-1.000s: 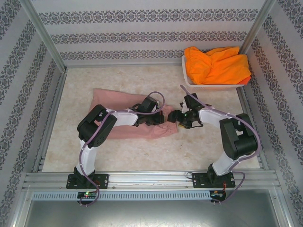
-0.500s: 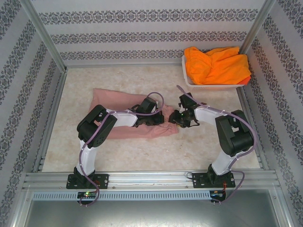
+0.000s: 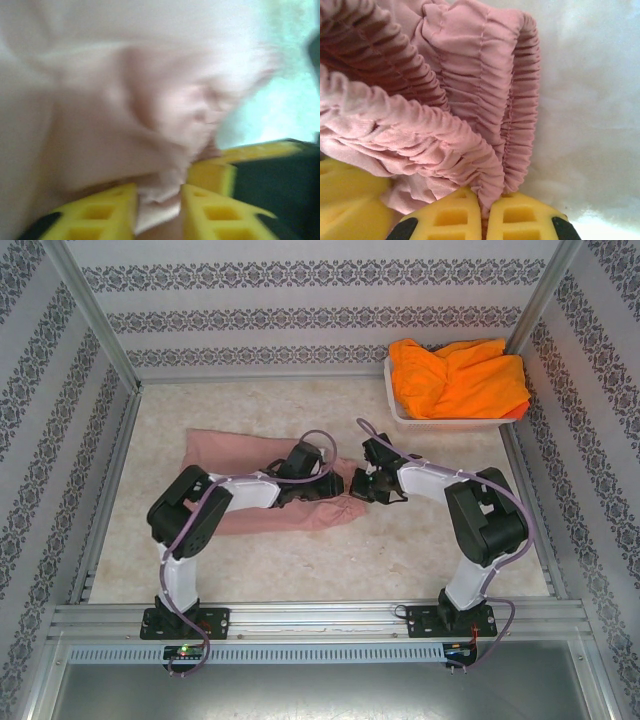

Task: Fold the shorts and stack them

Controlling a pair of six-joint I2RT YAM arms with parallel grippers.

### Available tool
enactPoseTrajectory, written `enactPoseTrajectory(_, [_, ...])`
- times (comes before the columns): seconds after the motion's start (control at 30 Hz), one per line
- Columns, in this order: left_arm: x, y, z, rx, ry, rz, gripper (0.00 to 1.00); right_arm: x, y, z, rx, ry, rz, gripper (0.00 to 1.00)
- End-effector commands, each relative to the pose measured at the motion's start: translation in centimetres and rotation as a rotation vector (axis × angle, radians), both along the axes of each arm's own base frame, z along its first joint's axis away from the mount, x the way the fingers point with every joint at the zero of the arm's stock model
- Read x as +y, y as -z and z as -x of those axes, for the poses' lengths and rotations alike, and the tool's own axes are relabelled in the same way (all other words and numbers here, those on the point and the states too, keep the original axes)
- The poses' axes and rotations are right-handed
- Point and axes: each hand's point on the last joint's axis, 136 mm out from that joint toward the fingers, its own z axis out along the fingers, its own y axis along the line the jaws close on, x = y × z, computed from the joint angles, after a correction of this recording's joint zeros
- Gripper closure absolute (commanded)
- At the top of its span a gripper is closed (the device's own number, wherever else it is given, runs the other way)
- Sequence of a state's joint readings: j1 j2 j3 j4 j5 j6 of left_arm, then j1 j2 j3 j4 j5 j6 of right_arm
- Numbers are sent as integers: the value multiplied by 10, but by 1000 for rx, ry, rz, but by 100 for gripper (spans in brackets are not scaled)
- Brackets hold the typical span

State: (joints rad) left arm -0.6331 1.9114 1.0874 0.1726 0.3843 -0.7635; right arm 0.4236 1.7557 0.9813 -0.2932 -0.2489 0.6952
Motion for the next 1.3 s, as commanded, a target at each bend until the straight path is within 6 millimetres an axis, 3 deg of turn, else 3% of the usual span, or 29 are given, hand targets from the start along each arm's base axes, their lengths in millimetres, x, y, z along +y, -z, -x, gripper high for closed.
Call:
enactPoseTrajectory(0.0, [21,-68,-14,-138,-27,59,57,-31,-2,16,9,-14,172,100])
enactPoseTrajectory(0.17, [71,-114,-6,-229,-78,49,27,-70,-45,30,-46,-58,310,100])
enactPoseTrajectory(0.3, [109,-128,9,-261,-125,16,17,-109,-75,46,-37,-109,429,100])
enactPoseTrajectory(0.5, [149,-118,31,-263,-193,-21,13,-160,-128,54,-79,-177,623,100])
enactPoseTrajectory(0.77, [155,-96,43,-225,-184,-40,12,-186,-191,31,-105,-242,834,100])
enactPoseTrajectory(0.87, [155,-90,45,-215,-182,-37,12,-180,-214,19,-105,-226,834,100])
enactPoseTrajectory(0.97, [153,-83,46,-196,-181,-16,16,-159,-226,11,-129,-253,817,100])
enactPoseTrajectory(1.07, [147,-75,47,-167,-165,11,26,-139,-234,5,-148,-276,820,100])
enactPoseTrajectory(1.27, [137,-51,49,-108,-137,33,56,-96,-239,-1,-138,-296,757,100])
